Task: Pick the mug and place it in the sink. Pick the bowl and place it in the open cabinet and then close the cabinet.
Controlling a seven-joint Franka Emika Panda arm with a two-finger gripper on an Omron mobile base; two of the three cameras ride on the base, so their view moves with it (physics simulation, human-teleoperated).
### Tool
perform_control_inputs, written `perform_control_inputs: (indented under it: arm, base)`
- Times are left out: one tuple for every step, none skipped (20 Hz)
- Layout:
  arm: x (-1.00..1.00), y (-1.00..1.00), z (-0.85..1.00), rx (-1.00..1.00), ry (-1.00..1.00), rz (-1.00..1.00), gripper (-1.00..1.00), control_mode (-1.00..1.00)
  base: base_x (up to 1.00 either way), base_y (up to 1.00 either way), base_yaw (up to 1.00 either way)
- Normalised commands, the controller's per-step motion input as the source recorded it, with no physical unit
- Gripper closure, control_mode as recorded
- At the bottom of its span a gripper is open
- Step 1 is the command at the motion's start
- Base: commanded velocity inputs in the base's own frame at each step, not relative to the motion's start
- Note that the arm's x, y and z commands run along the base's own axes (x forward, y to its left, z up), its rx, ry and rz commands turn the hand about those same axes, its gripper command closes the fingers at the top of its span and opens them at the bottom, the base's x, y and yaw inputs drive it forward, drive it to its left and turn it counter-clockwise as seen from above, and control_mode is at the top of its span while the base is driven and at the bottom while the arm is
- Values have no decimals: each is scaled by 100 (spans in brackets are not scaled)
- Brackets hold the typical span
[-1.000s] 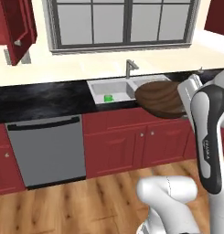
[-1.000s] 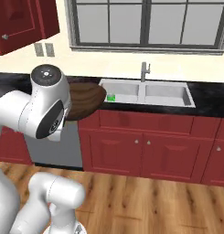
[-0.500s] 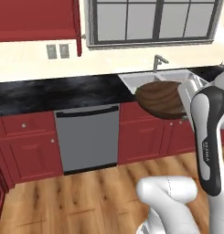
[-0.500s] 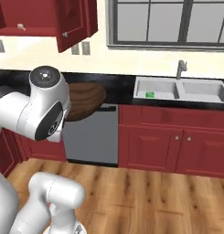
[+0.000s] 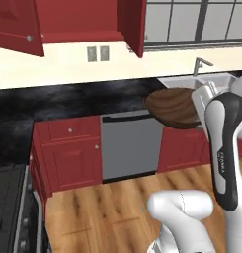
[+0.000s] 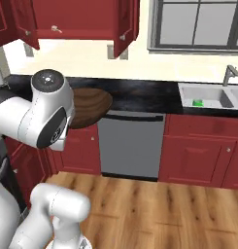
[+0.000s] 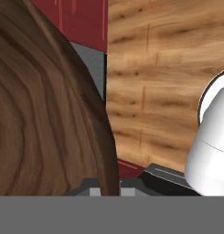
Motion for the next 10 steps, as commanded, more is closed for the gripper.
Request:
perform_control_inputs:
  arm:
    - [0,0,0,0,0,0,100,100]
    - [0,0,0,0,0,0,100,100]
    - [0,0,0,0,0,0,100,100]
    - [0,0,0,0,0,0,100,100]
    - [0,0,0,0,0,0,100,100]
    - [0,0,0,0,0,0,100,100]
    - [0,0,0,0,0,0,100,100]
    - [0,0,0,0,0,0,100,100]
    - [0,0,0,0,0,0,100,100]
    - [0,0,0,0,0,0,100,100]
  base:
    - [7,96,0]
    - [9,84,0]
    - [14,83,0]
    - [13,83,0]
    - [16,71,0]
    - [19,46,0]
    - [26,9,-2]
    - [36,0,-10]
    - [39,1,-14]
    - [46,6,-16]
